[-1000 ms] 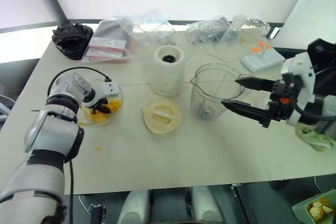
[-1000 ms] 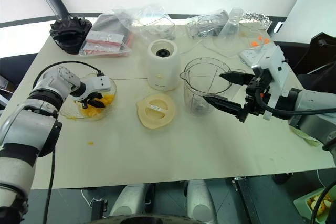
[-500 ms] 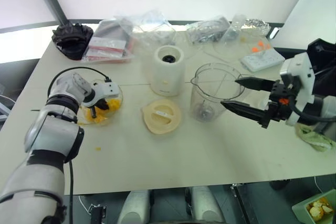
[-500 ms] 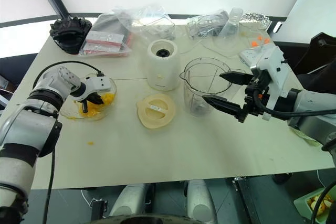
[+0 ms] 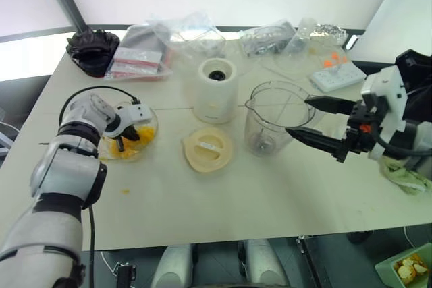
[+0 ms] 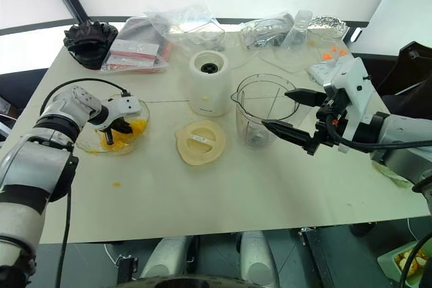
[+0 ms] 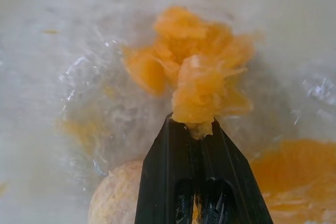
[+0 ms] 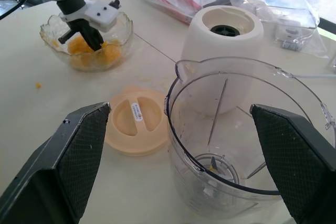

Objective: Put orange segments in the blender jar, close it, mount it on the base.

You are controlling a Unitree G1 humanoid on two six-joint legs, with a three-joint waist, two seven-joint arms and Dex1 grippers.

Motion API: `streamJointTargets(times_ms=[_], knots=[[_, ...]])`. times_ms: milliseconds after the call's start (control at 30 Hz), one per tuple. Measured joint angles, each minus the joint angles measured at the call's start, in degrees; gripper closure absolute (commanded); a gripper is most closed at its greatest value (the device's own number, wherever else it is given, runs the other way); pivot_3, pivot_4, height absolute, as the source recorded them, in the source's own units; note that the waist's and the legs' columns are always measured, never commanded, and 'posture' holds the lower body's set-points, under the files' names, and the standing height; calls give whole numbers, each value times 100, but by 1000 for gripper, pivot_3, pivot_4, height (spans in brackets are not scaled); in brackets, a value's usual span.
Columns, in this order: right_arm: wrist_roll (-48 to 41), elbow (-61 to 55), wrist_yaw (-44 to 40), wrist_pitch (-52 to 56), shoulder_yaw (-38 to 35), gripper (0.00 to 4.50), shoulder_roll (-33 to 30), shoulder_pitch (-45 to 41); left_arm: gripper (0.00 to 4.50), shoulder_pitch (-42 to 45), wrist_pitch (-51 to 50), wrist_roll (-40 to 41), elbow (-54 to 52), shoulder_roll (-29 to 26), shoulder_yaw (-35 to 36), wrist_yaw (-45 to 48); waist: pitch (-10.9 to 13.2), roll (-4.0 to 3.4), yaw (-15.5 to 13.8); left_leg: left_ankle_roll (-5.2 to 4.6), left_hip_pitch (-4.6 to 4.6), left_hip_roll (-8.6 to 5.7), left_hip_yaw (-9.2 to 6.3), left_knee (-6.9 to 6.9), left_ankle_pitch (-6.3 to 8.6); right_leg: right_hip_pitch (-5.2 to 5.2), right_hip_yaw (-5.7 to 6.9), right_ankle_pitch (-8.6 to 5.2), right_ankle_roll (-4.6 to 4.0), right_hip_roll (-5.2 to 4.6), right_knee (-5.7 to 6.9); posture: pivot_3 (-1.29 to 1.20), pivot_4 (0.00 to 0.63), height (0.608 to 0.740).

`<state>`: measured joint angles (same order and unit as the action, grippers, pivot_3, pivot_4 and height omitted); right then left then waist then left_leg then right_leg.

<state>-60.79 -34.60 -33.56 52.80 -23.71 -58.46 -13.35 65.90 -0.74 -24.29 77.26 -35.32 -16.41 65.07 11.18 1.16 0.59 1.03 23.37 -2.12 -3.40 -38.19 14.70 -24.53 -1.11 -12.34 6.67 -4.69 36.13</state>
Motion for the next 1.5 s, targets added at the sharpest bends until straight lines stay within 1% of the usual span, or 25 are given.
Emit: streamJointTargets(times_ms=[100,267,433,600,667,900,1100,1267,1400,1500], knots=[[50,0,-2,-34,28,0,38,1,4436,122,-56,375,-23,-216,398,194,1,1,2,0,0,0,0,0,0,-1,0,0,0,0,0,0,150,740],[108,0,-7,-64,38,0,98,1,4436,157,-153,726,-158,-482,694,483,1,1,3,0,0,0,1,0,0,0,0,0,0,0,0,0,150,740],[156,4,-56,-71,80,0,111,1,4436,-146,-310,1067,-398,-691,950,765,1,1,8,0,0,2,0,0,0,-1,0,0,0,0,0,0,150,740],[206,9,-79,-72,105,0,118,-1,4436,-297,-661,1501,-751,-810,1298,852,1,1,-8,0,1,5,-1,-2,0,-1,0,0,0,-1,0,0,150,740],[211,9,-91,-72,109,0,122,0,4436,-354,-900,1752,-1012,-856,1543,845,1,1,-4,0,1,5,-1,-2,0,-1,-1,0,0,-1,0,0,150,740],[220,4,-99,-73,94,0,139,93,4436,-719,-2047,2819,-2629,-824,2344,525,1,1,4,0,0,8,-3,-2,0,-1,-1,0,0,-1,1,0,150,740],[217,-10,-87,-73,3,0,138,202,4436,-726,-2779,3488,-3580,-637,2685,76,1,1,3,0,0,6,-2,-3,0,0,-2,0,0,-1,1,0,150,740],[201,-97,2,-73,-175,0,139,380,4436,-612,-3034,3820,-3906,-611,2695,-23,1,1,4,0,0,5,-1,-3,0,-1,-1,0,0,0,1,0,150,740],[163,-235,91,-72,-313,0,150,535,4436,-132,-3093,4028,-3955,-460,2683,-36,1,1,-27,1,1,2,-2,-4,0,1,-1,0,0,-1,0,0,150,740],[101,-335,203,-72,-460,0,210,671,4436,433,-2987,4112,-3903,-102,2564,81,0,2,-86,1,1,-4,1,-6,0,2,-2,0,0,-1,-1,0,150,740]])
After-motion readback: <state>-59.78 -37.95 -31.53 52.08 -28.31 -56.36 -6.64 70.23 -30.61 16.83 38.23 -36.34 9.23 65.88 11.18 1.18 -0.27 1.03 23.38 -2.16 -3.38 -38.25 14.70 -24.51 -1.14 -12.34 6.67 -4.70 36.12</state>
